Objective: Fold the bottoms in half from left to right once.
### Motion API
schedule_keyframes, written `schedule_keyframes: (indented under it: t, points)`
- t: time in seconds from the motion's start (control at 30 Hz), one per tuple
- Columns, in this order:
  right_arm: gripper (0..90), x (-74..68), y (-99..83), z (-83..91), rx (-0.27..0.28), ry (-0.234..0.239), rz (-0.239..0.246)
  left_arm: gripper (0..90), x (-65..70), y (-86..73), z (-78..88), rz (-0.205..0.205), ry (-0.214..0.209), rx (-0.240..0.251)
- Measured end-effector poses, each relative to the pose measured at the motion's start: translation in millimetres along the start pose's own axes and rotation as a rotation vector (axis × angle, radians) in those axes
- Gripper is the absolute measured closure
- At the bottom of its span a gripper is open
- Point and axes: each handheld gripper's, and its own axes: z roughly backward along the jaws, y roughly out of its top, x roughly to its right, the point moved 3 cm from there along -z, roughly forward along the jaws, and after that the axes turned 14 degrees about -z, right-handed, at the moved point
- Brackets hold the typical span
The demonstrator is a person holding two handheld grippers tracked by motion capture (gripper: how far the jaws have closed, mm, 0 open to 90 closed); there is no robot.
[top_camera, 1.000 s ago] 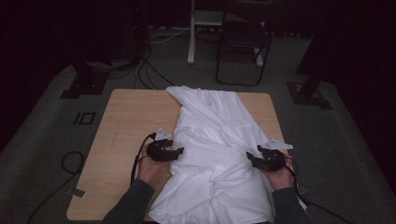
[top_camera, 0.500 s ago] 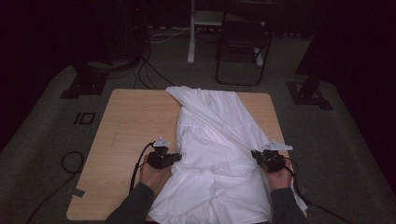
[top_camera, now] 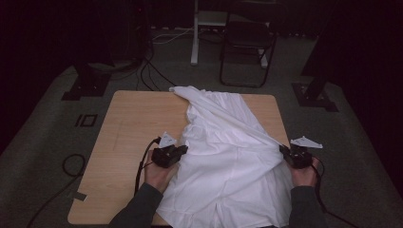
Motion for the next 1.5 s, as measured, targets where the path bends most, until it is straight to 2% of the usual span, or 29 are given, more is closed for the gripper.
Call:
schedule_keyframes:
  t: [0.03, 0.07, 0.1, 0.2, 0.23, 0.33, 0.37, 0.47, 0.5, 0.53, 0.57, 0.6, 0.63, 0.67, 0.7, 0.73, 0.77, 0.8, 0.87, 0.9, 0.93, 0.97, 1.0, 1.07, 1.17, 1.2, 1.27, 1.37, 1.5]
  points:
    - [85.6, 8.7, -11.8, -13.1, -0.040, -0.021, -0.004, 86.5, -2.7, -14.4, -17.6, 0.010, 0.019, -0.076]
    - [85.6, 8.7, -11.8, -13.1, -0.040, -0.021, -0.004, 86.6, -2.7, -14.4, -17.6, 0.010, 0.019, -0.076]
    - [81.8, 14.8, -23.6, -24.1, -0.076, -0.038, -0.017, 86.7, -6.6, -25.4, -28.2, 0.036, 0.025, -0.123]
    - [80.9, 18.6, -33.3, -31.6, -0.099, -0.053, -0.030, 87.0, -11.5, -30.5, -31.4, 0.041, 0.041, -0.145]
    - [82.8, 19.1, -38.3, -32.4, -0.088, -0.033, -0.048, 87.1, -15.7, -30.8, -31.3, 0.036, 0.058, -0.155]
    - [86.1, 16.4, -39.3, -31.3, -0.098, -0.016, -0.044, 87.2, -19.1, -29.5, -32.5, 0.010, 0.083, -0.176]
    - [88.2, 8.4, -40.1, -30.9, -0.113, -0.010, -0.014, 87.3, -24.8, -29.5, -35.2, -0.012, 0.114, -0.195]
    - [88.8, 0.6, -40.3, -32.2, -0.120, -0.003, 0.005, 87.3, -34.4, -31.0, -37.2, -0.001, 0.140, -0.210]
    - [88.9, -9.3, -39.6, -35.3, -0.126, 0.012, 0.026, 87.3, -47.4, -32.4, -37.0, 0.017, 0.168, -0.218]
    - [88.9, -13.1, -39.1, -36.9, -0.129, 0.019, 0.030, 87.3, -47.4, -32.4, -37.0, 0.017, 0.168, -0.218]
    - [88.9, -19.8, -37.6, -40.5, -0.133, 0.035, 0.037, 87.3, -62.4, -33.7, -35.4, 0.021, 0.207, -0.238]
    - [88.9, -19.8, -37.6, -40.5, -0.133, 0.035, 0.037, 87.4, -62.4, -33.7, -35.4, 0.021, 0.207, -0.238]
    - [89.0, -31.7, -33.9, -47.9, -0.140, 0.058, 0.059, 87.4, -79.2, -35.0, -33.8, 0.027, 0.245, -0.259]
    - [89.0, -31.7, -33.9, -47.9, -0.140, 0.058, 0.059, 87.4, -79.2, -35.0, -33.8, 0.027, 0.245, -0.259]
    - [88.9, -45.1, -30.0, -56.5, -0.144, 0.078, 0.080, 87.3, -98.3, -35.9, -32.5, 0.050, 0.285, -0.278]
    - [88.9, -45.1, -30.0, -56.5, -0.144, 0.078, 0.080, 87.4, -98.3, -35.9, -32.5, 0.050, 0.285, -0.278]
    - [89.0, -58.6, -25.4, -65.9, -0.141, 0.087, 0.105, 87.4, -106.4, -35.8, -32.2, 0.057, 0.305, -0.288]
    - [89.0, -58.6, -25.4, -65.9, -0.141, 0.087, 0.105, 87.4, -112.0, -35.5, -32.3, 0.068, 0.320, -0.291]
    - [89.0, -74.0, -16.7, -81.7, -0.132, 0.092, 0.119, 87.4, -129.0, -34.7, -32.5, 0.102, 0.356, -0.298]
    - [89.0, -74.0, -16.7, -81.7, -0.132, 0.092, 0.119, 87.4, -134.1, -34.8, -33.0, 0.122, 0.362, -0.295]
    - [89.0, -76.5, -13.8, -86.3, -0.129, 0.088, 0.118, 87.3, -138.1, -35.1, -34.1, 0.143, 0.366, -0.291]
    - [89.0, -76.5, -13.8, -86.3, -0.129, 0.088, 0.118, 87.3, -138.1, -35.1, -34.1, 0.143, 0.366, -0.291]
    - [89.0, -77.9, -10.7, -90.6, -0.126, 0.078, 0.122, 87.3, -143.2, -35.0, -37.3, 0.177, 0.369, -0.281]
    - [89.0, -76.6, -0.3, -103.8, -0.111, 0.033, 0.119, 87.2, -143.7, -34.2, -41.4, 0.194, 0.360, -0.265]
    - [89.0, -73.3, 3.4, -107.9, -0.106, 0.016, 0.094, 86.7, -140.2, -34.0, -43.2, 0.181, 0.352, -0.257]
    - [88.9, -70.8, 5.5, -109.5, -0.110, 0.020, 0.060, 85.3, -135.8, -34.8, -41.3, 0.177, 0.331, -0.231]
    - [88.5, -70.2, 6.0, -109.4, -0.116, 0.022, 0.049, 83.0, -133.6, -36.1, -37.3, 0.176, 0.314, -0.207]
    - [70.5, -70.2, 8.2, -105.0, -0.114, 0.039, 0.019, 66.4, -129.1, -37.3, -23.7, 0.169, 0.282, -0.161]
    - [62.4, -77.9, 17.3, -92.2, -0.059, 0.091, 0.002, 57.9, -121.0, -38.7, -4.6, 0.143, 0.261, -0.141]
